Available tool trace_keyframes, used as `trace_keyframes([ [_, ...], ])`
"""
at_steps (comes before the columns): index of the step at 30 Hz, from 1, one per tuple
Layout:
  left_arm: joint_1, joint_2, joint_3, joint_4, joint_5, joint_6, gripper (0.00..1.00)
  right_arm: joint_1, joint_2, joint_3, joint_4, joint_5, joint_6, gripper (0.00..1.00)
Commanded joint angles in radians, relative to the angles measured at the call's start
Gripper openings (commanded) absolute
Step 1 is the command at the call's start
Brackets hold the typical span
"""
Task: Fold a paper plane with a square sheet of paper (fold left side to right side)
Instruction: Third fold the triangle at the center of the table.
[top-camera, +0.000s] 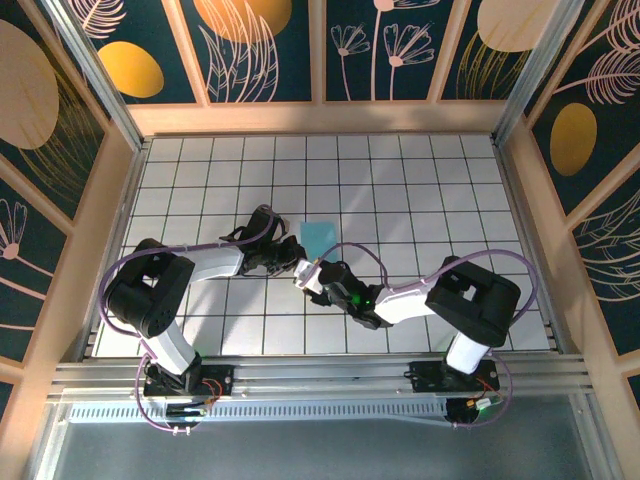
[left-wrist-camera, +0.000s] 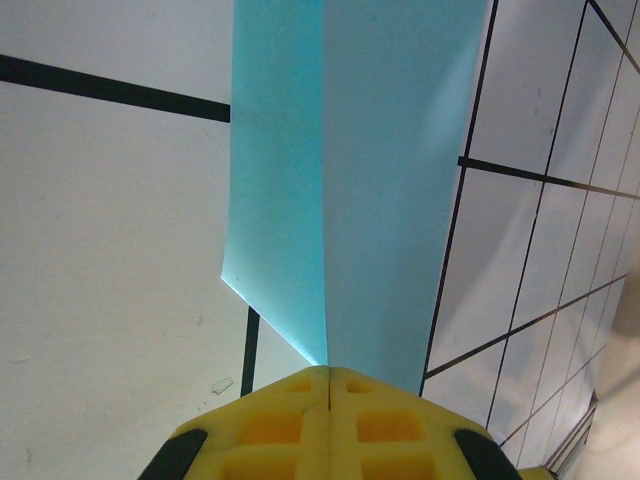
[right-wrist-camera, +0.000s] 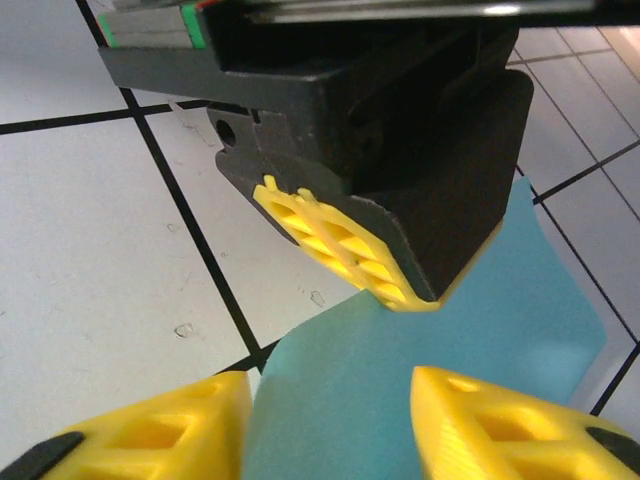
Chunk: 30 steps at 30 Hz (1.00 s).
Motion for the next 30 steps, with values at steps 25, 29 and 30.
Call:
trace_keyframes([
  [25, 0.068, -0.037, 0.177, -0.161, -0.007, 0.190, 0.19, -0.161, -0.082, 0.090, -0.303, -0.530, 0.444, 0.00],
  [29, 0.037, 0.099, 0.288, -0.181, 0.039, 0.240, 0.14, -0.187, -0.053, 0.107, -0.312, -0.621, 0.462, 0.00],
  [30, 0.030, 0.127, 0.309, -0.191, 0.044, 0.252, 0.13, -0.187, -0.048, 0.110, -0.313, -0.628, 0.462, 0.00],
])
